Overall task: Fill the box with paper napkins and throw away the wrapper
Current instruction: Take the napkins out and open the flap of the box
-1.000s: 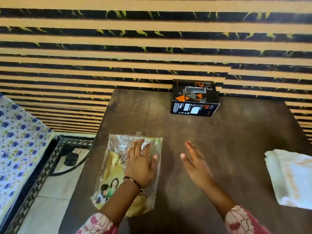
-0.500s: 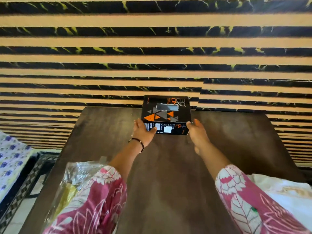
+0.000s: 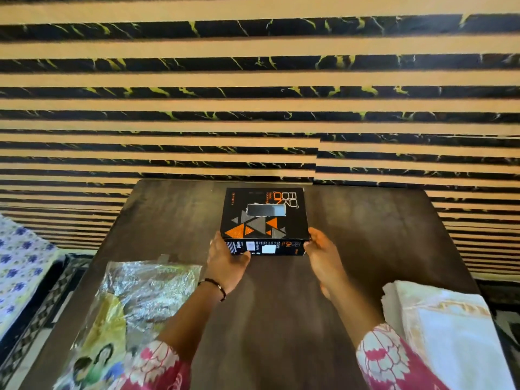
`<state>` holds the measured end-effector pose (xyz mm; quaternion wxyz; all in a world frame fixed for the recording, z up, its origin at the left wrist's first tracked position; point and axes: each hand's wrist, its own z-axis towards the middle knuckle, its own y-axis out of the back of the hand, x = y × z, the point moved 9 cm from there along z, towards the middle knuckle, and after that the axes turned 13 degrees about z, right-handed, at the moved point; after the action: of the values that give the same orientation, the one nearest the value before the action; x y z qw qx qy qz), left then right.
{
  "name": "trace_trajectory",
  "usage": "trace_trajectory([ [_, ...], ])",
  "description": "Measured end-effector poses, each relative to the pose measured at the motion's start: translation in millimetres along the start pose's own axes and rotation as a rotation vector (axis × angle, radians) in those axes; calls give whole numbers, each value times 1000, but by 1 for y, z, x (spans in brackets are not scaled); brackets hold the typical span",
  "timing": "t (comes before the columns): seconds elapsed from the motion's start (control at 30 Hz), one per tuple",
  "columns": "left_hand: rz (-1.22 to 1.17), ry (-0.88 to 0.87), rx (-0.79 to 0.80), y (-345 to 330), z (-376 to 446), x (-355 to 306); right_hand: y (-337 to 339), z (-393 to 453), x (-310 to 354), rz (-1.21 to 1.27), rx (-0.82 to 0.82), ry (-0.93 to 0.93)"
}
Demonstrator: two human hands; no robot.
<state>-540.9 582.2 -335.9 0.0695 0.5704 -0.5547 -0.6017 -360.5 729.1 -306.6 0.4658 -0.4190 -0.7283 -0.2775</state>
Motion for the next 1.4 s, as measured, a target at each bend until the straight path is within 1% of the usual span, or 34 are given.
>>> trace_trajectory([
  [0.1, 4, -57, 1, 1, -49, 6, 14, -44, -16, 58, 28, 1],
  [0.23, -17, -51, -58, 15, -108, 12, 44, -93, -44, 130, -1, -2],
  [0.33, 57, -79, -115, 21, -113, 4, 60, -94, -51, 142, -69, -19],
  [0.43, 185, -120, -89, 16, -99, -12, 54, -76, -45, 79, -59, -31],
  [0.53, 301, -87, -19, 2, -99, -22, 39, -73, -42, -63, -8, -8],
  [0.67, 393, -8, 15, -9, -122, -25, 32, -97, -41, -260, 18, 68],
  [0.8, 563, 47, 57, -19, -167, -13, 36, -125, -57, -296, 89, 101],
  [0.87, 610, 71, 42, -17, -187, -7, 41, -141, -69, -281, 125, 117],
  [0.93, 652, 86, -6, -14, -195, -6, 48, -153, -81, -223, 148, 111],
  [1.0, 704, 18, -68, -14, -192, -17, 54, -150, -86, -188, 132, 112],
  [1.03, 716, -58, -102, -17, -189, -27, 56, -146, -85, -175, 114, 124],
  [1.1, 711, -267, -157, -28, -183, -51, 58, -136, -73, -182, 83, 165],
  [1.17, 722, -444, -147, -45, -177, -71, 56, -125, -57, -249, 75, 209],
  [1.2, 752, -491, -120, -54, -173, -76, 54, -120, -49, -293, 83, 234],
  [1.3, 818, -488, -48, -72, -164, -75, 45, -104, -29, -472, 139, 318],
  [1.4, 810, -463, -41, -74, -161, -71, 41, -95, -24, -786, 159, 394],
])
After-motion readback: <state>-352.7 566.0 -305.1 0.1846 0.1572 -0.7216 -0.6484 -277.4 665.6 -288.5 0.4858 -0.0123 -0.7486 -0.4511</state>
